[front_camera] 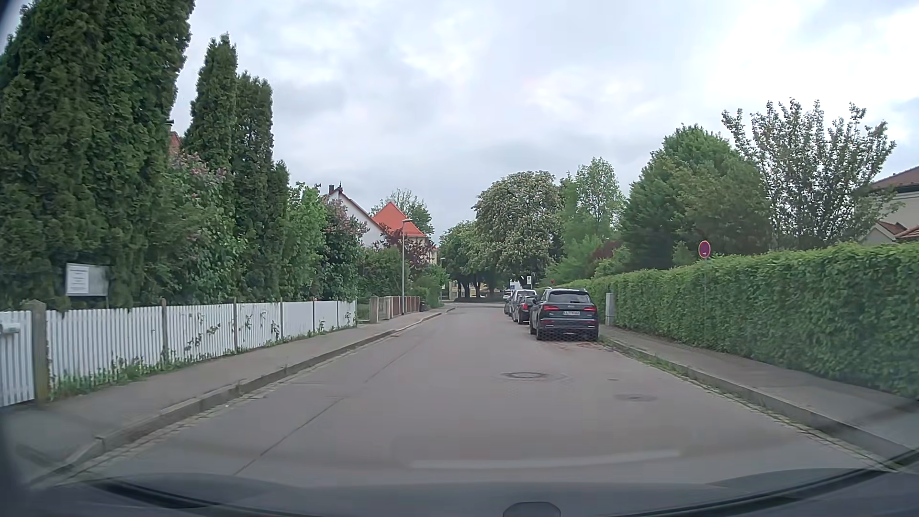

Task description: Follow the waypoints while adhering to traffic rules and regulations

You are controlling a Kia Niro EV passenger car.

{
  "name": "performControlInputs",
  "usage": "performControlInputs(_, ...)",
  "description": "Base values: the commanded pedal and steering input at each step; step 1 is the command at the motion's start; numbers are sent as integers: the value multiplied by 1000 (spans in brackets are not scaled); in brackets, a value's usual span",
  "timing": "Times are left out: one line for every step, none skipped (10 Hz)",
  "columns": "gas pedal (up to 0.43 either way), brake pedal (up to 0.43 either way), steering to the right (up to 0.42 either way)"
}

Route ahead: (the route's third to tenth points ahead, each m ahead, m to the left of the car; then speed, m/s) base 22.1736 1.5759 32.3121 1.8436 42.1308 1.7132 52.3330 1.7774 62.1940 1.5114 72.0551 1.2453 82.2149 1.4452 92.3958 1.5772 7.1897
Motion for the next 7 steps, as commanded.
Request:
performControlInputs(79, 0, -12)
performControlInputs(79, 0, -13)
performControlInputs(79, 0, -13)
performControlInputs(79, 0, -10)
performControlInputs(87, 0, -7)
performControlInputs(87, 0, -8)
performControlInputs(98, 0, -11)
